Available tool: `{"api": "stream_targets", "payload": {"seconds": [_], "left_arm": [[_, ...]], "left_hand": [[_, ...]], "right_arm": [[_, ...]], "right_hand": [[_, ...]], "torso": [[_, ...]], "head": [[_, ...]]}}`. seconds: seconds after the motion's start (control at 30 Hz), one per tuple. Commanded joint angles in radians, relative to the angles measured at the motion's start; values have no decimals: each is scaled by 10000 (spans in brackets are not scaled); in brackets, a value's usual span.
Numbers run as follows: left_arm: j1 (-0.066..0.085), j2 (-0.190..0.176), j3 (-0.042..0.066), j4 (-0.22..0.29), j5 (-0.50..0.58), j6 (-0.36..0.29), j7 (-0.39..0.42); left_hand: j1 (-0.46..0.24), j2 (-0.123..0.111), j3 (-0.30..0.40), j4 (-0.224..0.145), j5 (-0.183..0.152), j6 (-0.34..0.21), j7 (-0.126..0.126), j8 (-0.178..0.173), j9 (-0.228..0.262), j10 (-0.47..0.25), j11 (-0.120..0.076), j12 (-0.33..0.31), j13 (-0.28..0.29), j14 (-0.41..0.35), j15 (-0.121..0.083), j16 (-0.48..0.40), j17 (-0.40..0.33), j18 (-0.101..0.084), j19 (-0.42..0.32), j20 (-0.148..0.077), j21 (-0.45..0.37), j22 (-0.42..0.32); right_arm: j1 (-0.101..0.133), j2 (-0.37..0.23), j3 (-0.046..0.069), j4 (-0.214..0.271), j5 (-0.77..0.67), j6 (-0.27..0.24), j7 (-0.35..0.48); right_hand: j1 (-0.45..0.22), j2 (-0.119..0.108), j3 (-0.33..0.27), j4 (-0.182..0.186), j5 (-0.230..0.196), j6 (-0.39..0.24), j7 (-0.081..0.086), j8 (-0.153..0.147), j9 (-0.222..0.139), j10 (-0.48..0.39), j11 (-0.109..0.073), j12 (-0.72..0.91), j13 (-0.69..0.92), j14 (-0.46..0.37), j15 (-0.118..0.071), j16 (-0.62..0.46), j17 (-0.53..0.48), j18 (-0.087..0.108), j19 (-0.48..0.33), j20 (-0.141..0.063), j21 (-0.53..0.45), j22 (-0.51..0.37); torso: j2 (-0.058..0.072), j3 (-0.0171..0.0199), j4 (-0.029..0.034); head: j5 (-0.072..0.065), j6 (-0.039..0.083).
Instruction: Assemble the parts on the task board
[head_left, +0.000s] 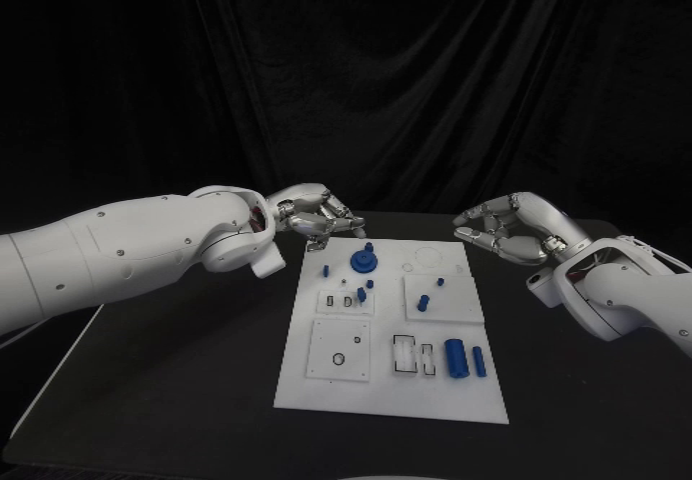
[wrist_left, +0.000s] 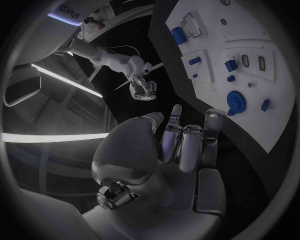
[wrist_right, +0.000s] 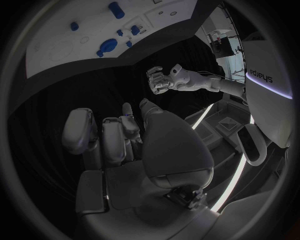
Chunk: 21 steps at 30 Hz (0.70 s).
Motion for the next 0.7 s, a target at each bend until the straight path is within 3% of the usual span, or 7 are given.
{"api": "stream_targets", "payload": {"seconds": [0.03, 0.1, 0.13, 0.27, 0.4, 0.53, 0.7], "left_arm": [[18, 181, 10, -64, -1947, 213, -1490], [15, 295, 10, 0, -2580, 19, -1909], [13, 335, 10, 41, -2817, -46, -2111], [8, 534, 10, 226, -3646, -141, -3219], [2, 733, 11, 335, -3996, 215, -4483], [-11, 983, 12, 318, -4152, 709, -5678], [-28, 1260, 12, 136, -4207, 1036, -6374]], "left_hand": [[-300, 35, -430, 27, -331, 206, -93, 166, 246, 1370, -110, 402, 2843, 1318, -133, 113, 2881, -331, 1797, -120, 825, 1887], [-559, 4, -724, 25, -452, 412, -201, 300, 422, 1370, -222, 402, 2843, 1318, -252, 113, 2881, -571, 2889, -226, 1261, 3061], [-655, 34, -844, 30, -524, 499, -255, 376, 541, 1370, -275, 402, 2843, 1318, -316, 113, 2881, -607, 3065, -286, 1325, 3235], [-1011, 151, -1199, 29, -780, 720, -412, 685, 1024, 1370, -425, 402, 2843, 1318, -461, 113, 2881, -697, 3483, -440, 1454, 3675], [-1220, 223, -1410, 33, -877, 708, -482, 904, 1441, 1370, -500, 402, 2843, 1318, -547, 113, 2881, -700, 3535, -531, 1443, 3691], [-1377, 279, -1705, -11, -1057, 548, -638, 1515, 2564, 1370, -668, 402, 2843, 1318, -711, 113, 2881, -724, 3700, -706, 1432, 3808], [-1547, 286, -1976, 4, -1156, 322, -794, 2293, 3961, 1370, -842, 402, 2843, 1318, -903, 113, 2881, -743, 3842, -886, 1394, 3867]], "right_arm": [[-51, -10, 9, -38, 91, -180, -332], [-70, -12, 9, -53, 91, -198, -393], [-77, -11, 9, -61, 90, -209, -413], [-105, -14, 9, -83, 48, -268, -516], [-144, -20, 9, -106, -30, -304, -589], [-218, -22, 9, -151, -95, -280, -605], [-320, -33, 9, -206, -179, -239, -598]], "right_hand": [[166, 17, 70, 3, 87, 90, -14, -60, -21, -41, 8, -70, -21, 68, -17, -45, 338, 64, 47, 0, -63, 1513], [206, 8, 88, -5, 134, 97, -14, -74, -26, -29, 7, -67, -23, 71, -19, -49, 331, 64, 53, -1, -62, 1513], [221, 3, 95, -8, 154, 99, -14, -80, -28, -25, 6, -67, -24, 72, -20, -53, 327, 68, 47, -2, -83, 1507], [264, -19, 113, -11, 224, 98, -10, -109, -39, 8, 6, -52, -12, 82, -23, -50, 325, 71, 53, -6, -94, 1504], [277, -28, 118, -11, 245, 96, -8, -119, -43, 15, 6, -50, -13, 81, -25, -60, 314, 73, 54, -7, -103, 1501], [307, -73, 122, -13, 306, 87, -2, -151, -54, 39, 8, -41, -15, 95, -28, -58, 309, 75, 65, -12, -109, 1498], [305, -157, 109, 9, 472, 102, 4, -190, -68, 49, 13, -45, -38, 110, -26, -60, 300, 71, 87, -14, -101, 1499]], "torso": [[-210, 62, -187], [-246, 74, -185], [-294, 88, -227], [-326, 114, -312], [-369, 146, -327], [-386, 202, -388], [-391, 240, -418]], "head": [[31, -178], [-2, -265], [32, -362], [134, -498], [175, -642], [229, -784], [380, -902]]}}
